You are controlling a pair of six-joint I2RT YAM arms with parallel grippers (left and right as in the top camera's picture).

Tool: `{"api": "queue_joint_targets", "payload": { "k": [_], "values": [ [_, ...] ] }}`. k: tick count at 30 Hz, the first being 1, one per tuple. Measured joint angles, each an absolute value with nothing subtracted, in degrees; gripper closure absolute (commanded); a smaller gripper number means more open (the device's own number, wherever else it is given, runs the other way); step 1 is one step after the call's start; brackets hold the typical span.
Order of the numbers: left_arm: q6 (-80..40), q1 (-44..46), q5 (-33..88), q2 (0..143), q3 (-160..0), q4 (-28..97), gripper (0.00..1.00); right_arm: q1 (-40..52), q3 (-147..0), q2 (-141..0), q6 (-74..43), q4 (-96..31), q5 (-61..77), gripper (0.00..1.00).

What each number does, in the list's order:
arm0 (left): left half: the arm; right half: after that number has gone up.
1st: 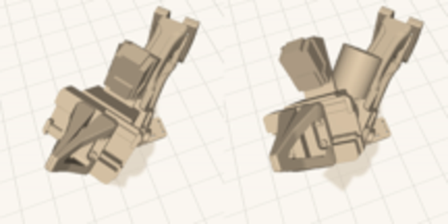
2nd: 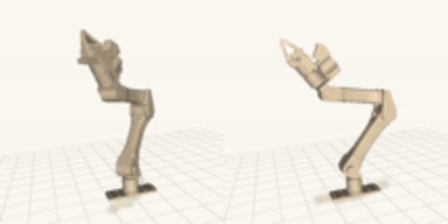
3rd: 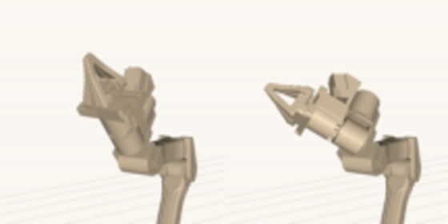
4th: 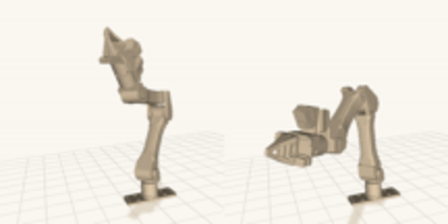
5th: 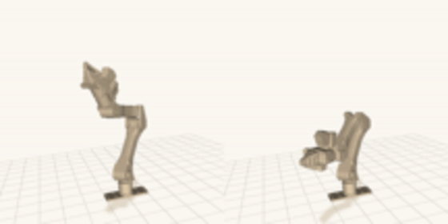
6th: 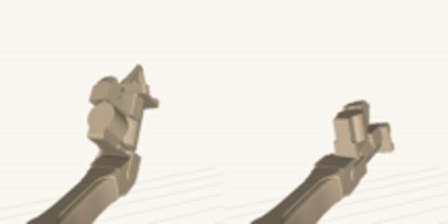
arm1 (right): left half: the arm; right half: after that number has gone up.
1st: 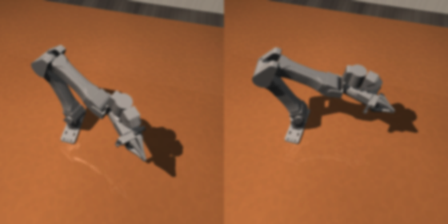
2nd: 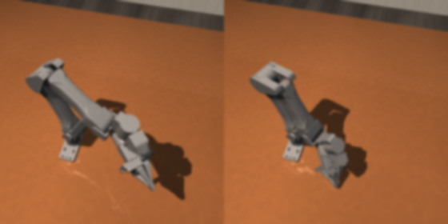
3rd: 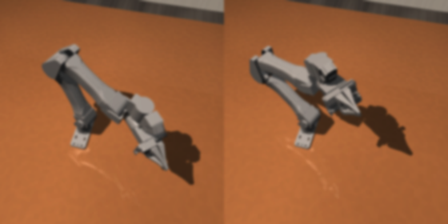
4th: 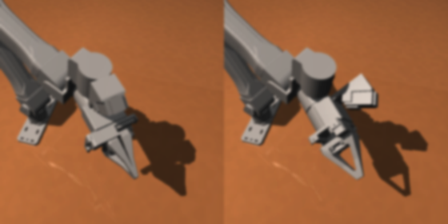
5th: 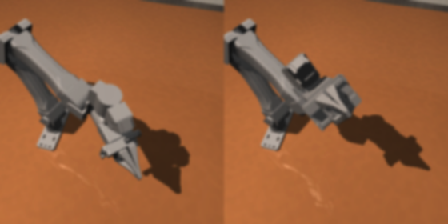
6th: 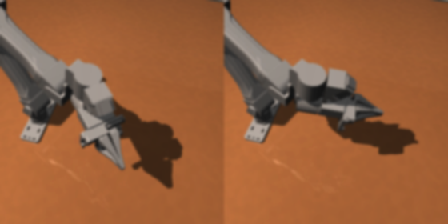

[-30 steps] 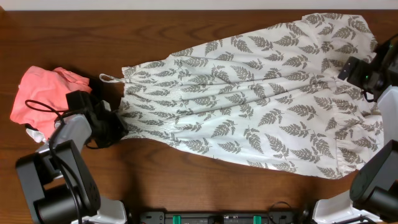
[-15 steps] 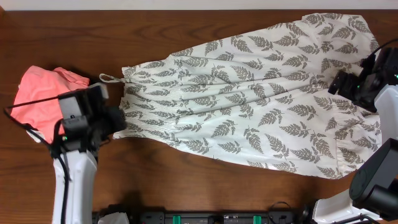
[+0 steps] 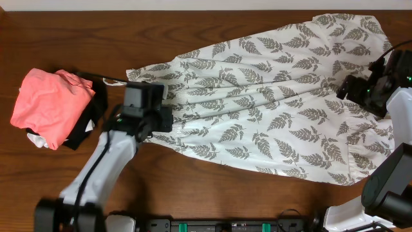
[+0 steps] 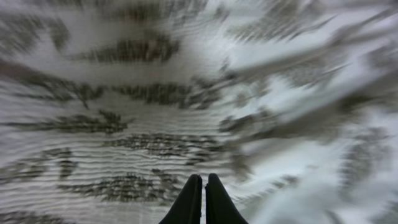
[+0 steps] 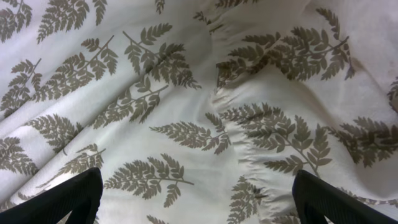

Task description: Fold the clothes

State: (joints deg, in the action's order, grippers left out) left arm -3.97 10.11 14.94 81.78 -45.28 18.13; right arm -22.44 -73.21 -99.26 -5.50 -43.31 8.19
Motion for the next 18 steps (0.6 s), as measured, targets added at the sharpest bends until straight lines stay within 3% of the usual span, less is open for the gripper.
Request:
{"api": "queue_joint_targets", "payload": {
  "k": [8, 18],
  "values": [
    [-3.97, 10.35, 9.08, 94.19, -45.28, 14.48, 0.94, -21.89, -73.21, -99.26, -5.50, -44.38, 8.60, 0.03],
    [-3.99, 10.04, 5.10, 95.44, -45.34, 13.87, 0.94, -21.89, -73.21, -99.26, -5.48, -45.87, 11.79, 0.01]
  ]
}}
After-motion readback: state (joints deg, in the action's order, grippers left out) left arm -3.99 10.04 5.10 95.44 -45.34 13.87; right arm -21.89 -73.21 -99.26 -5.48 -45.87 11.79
